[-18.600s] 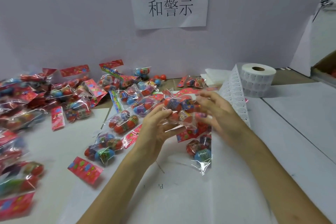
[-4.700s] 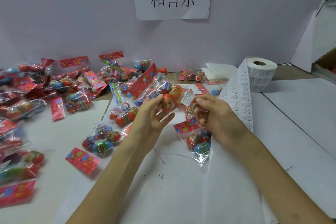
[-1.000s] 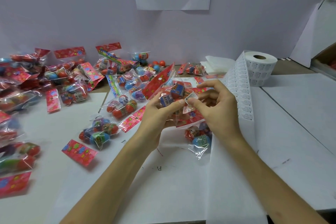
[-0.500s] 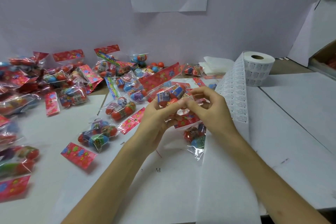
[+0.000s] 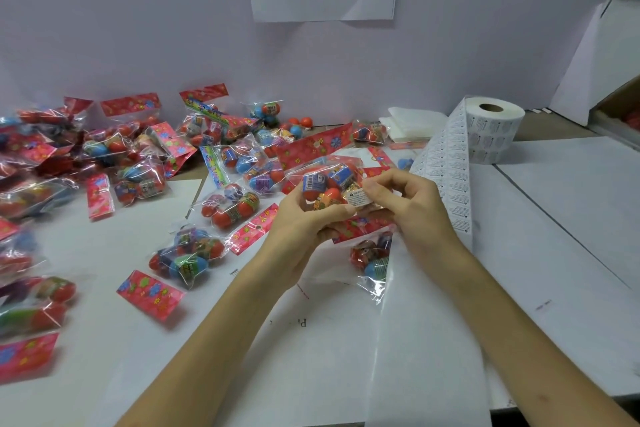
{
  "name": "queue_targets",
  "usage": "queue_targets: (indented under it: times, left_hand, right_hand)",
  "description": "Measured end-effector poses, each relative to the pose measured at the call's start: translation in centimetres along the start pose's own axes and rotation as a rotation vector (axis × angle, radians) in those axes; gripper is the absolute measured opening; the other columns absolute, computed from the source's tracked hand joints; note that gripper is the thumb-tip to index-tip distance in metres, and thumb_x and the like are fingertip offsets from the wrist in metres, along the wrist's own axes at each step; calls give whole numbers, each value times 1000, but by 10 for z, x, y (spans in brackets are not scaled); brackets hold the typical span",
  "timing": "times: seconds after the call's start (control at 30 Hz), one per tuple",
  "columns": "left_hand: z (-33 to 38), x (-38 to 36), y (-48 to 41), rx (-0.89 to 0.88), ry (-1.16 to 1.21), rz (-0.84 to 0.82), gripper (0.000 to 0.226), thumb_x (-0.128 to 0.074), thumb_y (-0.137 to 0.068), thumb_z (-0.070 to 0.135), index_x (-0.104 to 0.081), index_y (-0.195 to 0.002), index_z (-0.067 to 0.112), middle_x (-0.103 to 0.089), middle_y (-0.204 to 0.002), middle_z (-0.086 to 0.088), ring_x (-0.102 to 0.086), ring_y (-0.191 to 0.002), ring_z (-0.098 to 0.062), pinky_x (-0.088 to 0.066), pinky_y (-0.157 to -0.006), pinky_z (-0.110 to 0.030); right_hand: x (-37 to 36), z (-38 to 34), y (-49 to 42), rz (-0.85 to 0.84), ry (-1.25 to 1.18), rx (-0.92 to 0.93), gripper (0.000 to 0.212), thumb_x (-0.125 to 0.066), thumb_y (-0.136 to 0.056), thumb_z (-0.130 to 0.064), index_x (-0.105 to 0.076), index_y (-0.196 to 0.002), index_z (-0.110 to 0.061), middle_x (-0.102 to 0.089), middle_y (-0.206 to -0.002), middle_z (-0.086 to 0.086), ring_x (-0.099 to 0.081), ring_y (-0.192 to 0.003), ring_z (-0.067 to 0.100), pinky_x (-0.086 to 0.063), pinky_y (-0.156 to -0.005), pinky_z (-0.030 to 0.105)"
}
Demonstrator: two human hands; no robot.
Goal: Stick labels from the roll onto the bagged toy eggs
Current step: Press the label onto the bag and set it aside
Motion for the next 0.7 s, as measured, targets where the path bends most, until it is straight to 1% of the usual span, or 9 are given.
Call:
queue_targets:
  times: [0.07,0.13,0.2,0.27,0.37,0.43,0.57,0.63,0.7]
  left_hand:
    - [0,-1,0,11,3,-4,49,-83,-79,6,-62,-123,12,-79,-101,-5,-77,-92,-21,-60,-74,-27]
    - [1,-2,1,11,-13,-22,52,-85,-77,17,-63,-124,12,-79,-98,-4,-77,-85,-18,-58,-69,-24]
    - [2,-4,3,0,-48,-15,55,-85,-75,32,-65,-123,14,-78,-93,0,-74,-78,-14,-56,-66,-22]
    - [2,-2,4,-18,-85,42,56,-83,-73,39,-67,-122,17,-78,-94,1,-75,-82,-17,-58,-68,-25]
    - [2,0,3,-39,-112,81,49,-81,-82,32,-66,-125,16,-79,-105,-3,-77,-95,-22,-63,-76,-30]
    - [2,-2,4,-55,-140,91,45,-78,-88,28,-64,-129,15,-77,-111,-6,-76,-101,-25,-63,-86,-37]
    - [5,-4,5,-93,-179,129,45,-77,-90,27,-62,-132,17,-76,-115,-5,-75,-103,-23,-61,-94,-44]
    - [7,-4,7,-109,-185,124,46,-76,-91,28,-62,-133,17,-76,-117,-5,-75,-104,-24,-61,-95,-45]
    - [7,-4,8,-117,-189,119,46,-76,-91,29,-62,-134,18,-75,-118,-5,-75,-105,-25,-61,-95,-45]
  right_hand:
    - [1,0,0,1,-20,-11,18,-68,-94,-14,-71,-91,4,-75,-77,4,-75,-73,19,-59,-65,24]
    - [1,-1,1,13,29,21,19,-68,-95,-15,-71,-92,3,-74,-76,3,-74,-72,16,-58,-65,23]
    - [-1,-3,1,32,126,76,17,-69,-95,-17,-73,-91,-1,-72,-76,0,-73,-73,13,-59,-66,23]
    - [-2,-3,1,39,185,104,15,-71,-94,-19,-74,-89,-6,-72,-77,-3,-73,-75,13,-61,-70,27]
    - [-3,-2,1,35,217,101,12,-71,-94,-22,-73,-85,-14,-70,-75,-10,-72,-76,10,-62,-72,29]
    - [-3,-2,1,33,241,115,14,-70,-95,-22,-73,-82,-17,-68,-72,-14,-70,-74,6,-60,-70,26]
    - [-3,-2,0,34,193,102,17,-66,-98,-22,-73,-85,-12,-69,-72,-9,-71,-72,9,-59,-66,23]
    - [-5,-2,1,12,170,87,14,-73,-91,-30,-73,-89,-16,-72,-78,-9,-74,-82,16,-62,-69,28]
    - [-5,-2,2,3,234,90,20,-79,-80,-42,-73,-88,-24,-72,-83,-12,-73,-89,16,-63,-75,31]
Point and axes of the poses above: each hand's wrist, its own y-axis away from the middle knuckle, its own x-axis out of the back of the hand, z = x × y, the point moved 4 cm from there along -y, towards the middle knuckle
